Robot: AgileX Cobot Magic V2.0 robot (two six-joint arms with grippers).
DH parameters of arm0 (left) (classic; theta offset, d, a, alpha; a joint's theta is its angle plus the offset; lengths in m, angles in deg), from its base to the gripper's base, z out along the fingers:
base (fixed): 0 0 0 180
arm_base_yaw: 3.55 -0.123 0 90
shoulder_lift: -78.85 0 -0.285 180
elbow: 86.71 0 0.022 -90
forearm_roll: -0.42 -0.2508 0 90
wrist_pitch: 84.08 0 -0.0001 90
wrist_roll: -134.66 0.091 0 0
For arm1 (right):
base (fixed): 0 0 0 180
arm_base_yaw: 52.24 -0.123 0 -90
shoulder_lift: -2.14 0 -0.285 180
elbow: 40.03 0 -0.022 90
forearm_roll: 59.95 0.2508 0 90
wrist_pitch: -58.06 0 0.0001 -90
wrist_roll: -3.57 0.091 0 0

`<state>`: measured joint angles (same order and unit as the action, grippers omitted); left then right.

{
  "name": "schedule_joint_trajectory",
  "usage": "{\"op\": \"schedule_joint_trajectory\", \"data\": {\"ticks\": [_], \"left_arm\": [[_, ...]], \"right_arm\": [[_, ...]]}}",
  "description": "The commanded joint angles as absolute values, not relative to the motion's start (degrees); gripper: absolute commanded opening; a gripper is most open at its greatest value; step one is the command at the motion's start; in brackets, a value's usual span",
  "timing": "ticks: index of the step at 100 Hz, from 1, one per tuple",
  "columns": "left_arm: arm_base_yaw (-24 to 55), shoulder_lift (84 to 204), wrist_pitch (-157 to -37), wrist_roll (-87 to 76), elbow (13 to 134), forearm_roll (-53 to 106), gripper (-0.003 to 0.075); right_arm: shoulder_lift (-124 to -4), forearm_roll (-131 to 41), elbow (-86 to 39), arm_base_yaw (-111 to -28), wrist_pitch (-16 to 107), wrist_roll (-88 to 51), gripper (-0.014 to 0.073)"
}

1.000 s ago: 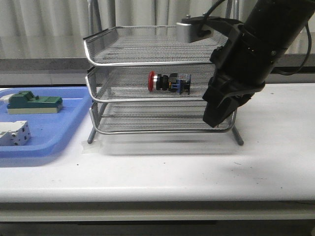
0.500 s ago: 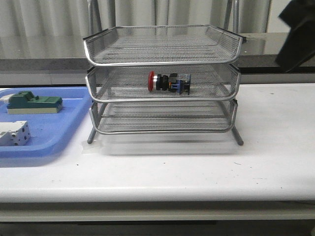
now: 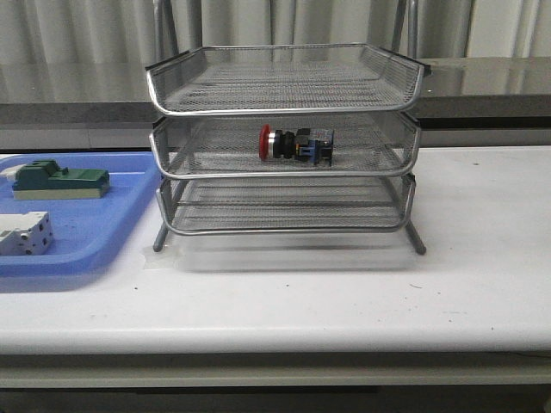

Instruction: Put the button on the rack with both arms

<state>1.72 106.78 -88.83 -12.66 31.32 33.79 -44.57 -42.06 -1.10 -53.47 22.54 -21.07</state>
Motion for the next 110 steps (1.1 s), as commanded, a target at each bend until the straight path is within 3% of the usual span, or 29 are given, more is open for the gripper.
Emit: {"op": "schedule_joint_trajectory", "data": {"ticks": [1, 28, 83, 110], "left_arm": [[1.67, 107.03, -84.79, -13.01, 32.93, 34.47, -0.0020], [1.67, 107.03, -84.79, -13.01, 32.93, 34.47, -0.0020], [1.67, 107.03, -84.79, -13.01, 32.93, 34.47, -0.0020], [1.67, 107.03, -84.79, -13.01, 32.93, 34.47, -0.0020]], "right_arm": [[-38.94, -41.42, -0.14, -53.05, 25.38, -19.71, -0.0060], [-29.27, -41.42, 1.89, -53.05, 23.97, -19.71, -0.0060], [-29.24, -41.35, 1.95, -53.11, 23.92, -19.71, -0.0060], [-24.25, -42.77, 10.20, -53.11, 37.14, -15.18, -0.0060]]}}
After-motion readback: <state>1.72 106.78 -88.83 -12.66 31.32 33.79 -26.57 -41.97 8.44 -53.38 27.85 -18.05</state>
